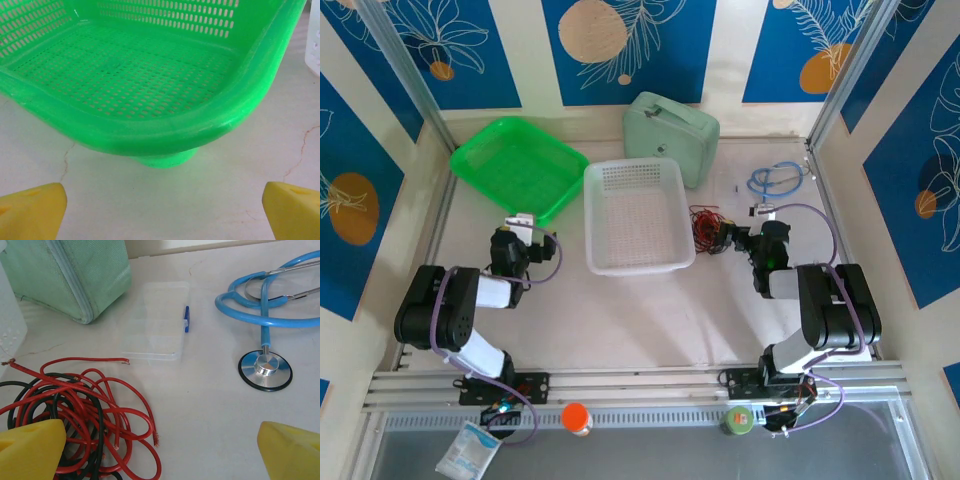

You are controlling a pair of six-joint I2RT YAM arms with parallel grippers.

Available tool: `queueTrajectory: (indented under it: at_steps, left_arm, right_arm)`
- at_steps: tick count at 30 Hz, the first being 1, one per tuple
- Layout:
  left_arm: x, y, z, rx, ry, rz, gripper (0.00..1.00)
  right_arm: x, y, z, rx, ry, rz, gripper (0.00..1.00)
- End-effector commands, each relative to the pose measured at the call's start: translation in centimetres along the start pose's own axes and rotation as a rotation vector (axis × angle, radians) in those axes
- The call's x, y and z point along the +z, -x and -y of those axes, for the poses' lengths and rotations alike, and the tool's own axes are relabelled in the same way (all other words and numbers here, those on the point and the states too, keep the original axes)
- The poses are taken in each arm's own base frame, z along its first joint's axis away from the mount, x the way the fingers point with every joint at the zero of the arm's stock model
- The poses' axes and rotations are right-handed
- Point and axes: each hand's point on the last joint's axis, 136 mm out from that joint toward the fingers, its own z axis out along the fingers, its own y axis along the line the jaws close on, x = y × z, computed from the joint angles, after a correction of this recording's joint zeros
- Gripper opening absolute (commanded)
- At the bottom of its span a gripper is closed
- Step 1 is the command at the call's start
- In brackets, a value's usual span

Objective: Untangle the cables

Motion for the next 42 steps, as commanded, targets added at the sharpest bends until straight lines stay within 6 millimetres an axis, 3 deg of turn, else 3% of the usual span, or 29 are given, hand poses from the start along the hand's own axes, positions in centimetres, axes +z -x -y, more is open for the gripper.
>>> queueTrajectory:
  at_steps: [1,28,31,33,37,39,42]
  left_arm:
    - [0.1,1.4,-0.1,-0.005,-0.004,0.041,1.0]
    - [0.1,1.4,-0.1,-0.006,-0.006,0.039,1.0]
    - [0.0,1.5,-0.2,-0.005,0.001,0.045,1.0]
    - [-0.5,2.2,-1.5,-0.028,0.078,0.057,1.0]
    - [-3.1,5.0,-4.4,-0.09,0.24,0.038,1.0]
    - [-4.9,6.5,-6.2,-0.207,0.341,0.042,1.0]
    - [-6.1,7.5,-6.6,-0.312,0.363,-0.014,1.0]
  right_arm:
    - [-0.1,1.1,-0.2,-0.005,0.008,0.038,0.99]
    - [-0.1,1.1,-0.2,-0.003,0.011,0.039,0.99]
    - [-0.7,1.8,1.0,0.036,-0.056,0.048,0.99]
    - [-1.9,2.9,1.0,0.043,-0.06,0.065,0.99]
    - [-4.3,4.5,1.8,0.185,-0.113,-0.069,1.0]
    - [-5.0,4.9,1.3,0.212,-0.1,-0.131,0.99]
    - [-4.9,4.5,-0.5,0.264,-0.02,-0.288,0.95]
